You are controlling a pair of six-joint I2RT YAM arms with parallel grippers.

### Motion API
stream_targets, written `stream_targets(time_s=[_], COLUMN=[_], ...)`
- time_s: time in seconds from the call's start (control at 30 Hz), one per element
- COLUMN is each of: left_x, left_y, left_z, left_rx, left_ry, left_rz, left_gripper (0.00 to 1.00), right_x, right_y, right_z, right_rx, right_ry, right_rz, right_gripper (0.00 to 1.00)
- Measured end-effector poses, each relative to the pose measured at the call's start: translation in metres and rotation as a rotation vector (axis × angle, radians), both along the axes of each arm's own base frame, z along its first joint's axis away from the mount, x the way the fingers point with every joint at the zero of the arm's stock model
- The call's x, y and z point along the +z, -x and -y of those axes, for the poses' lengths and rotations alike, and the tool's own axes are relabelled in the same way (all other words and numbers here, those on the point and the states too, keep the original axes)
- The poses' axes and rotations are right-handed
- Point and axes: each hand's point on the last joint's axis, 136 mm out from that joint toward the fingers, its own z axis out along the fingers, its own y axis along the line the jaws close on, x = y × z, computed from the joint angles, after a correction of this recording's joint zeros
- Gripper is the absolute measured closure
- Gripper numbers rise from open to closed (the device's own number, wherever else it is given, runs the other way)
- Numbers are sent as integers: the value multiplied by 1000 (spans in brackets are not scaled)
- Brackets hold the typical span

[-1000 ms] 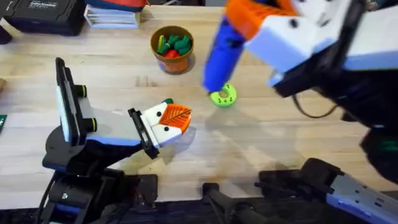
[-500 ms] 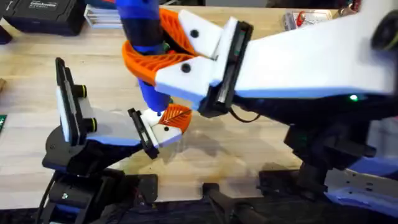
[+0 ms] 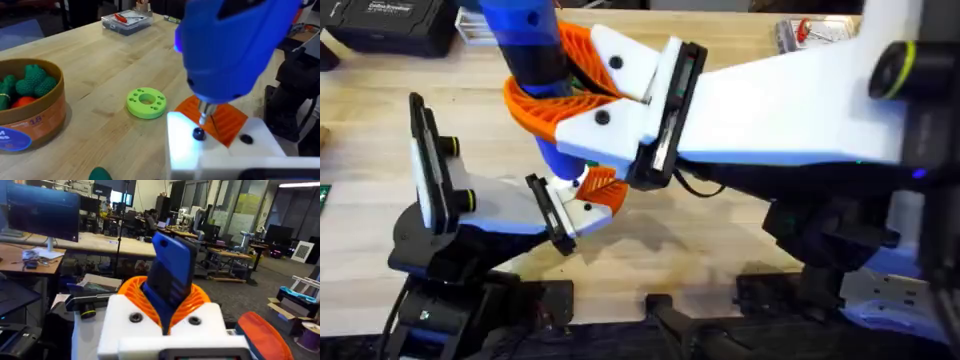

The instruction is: Pick up the gripper from the table and insert it into the empty holder that is missing its gripper. Then pick up a screw, insert it into the mounting hole, and use the screwdriver to tighten it. Finally, clean up the table by picking up the vegetable and placing it into the bucket.

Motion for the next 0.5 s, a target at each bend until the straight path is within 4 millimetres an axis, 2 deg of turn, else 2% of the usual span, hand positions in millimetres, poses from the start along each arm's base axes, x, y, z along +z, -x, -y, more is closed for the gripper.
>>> stream_targets(time_s=[0.3, 0.5], left_x=[0, 0], left_y=[0, 0], left_z=[0, 0], left_rx=[0, 0], left_ry=[0, 0], left_rz=[-1, -1], left_gripper=[996, 996], right_x=[-14, -14], right_y=[-2, -2], right_z=[-3, -3], right_rx=[0, 0], right_ry=[50, 51], right_rz=[-33, -33], right_gripper=[976, 976])
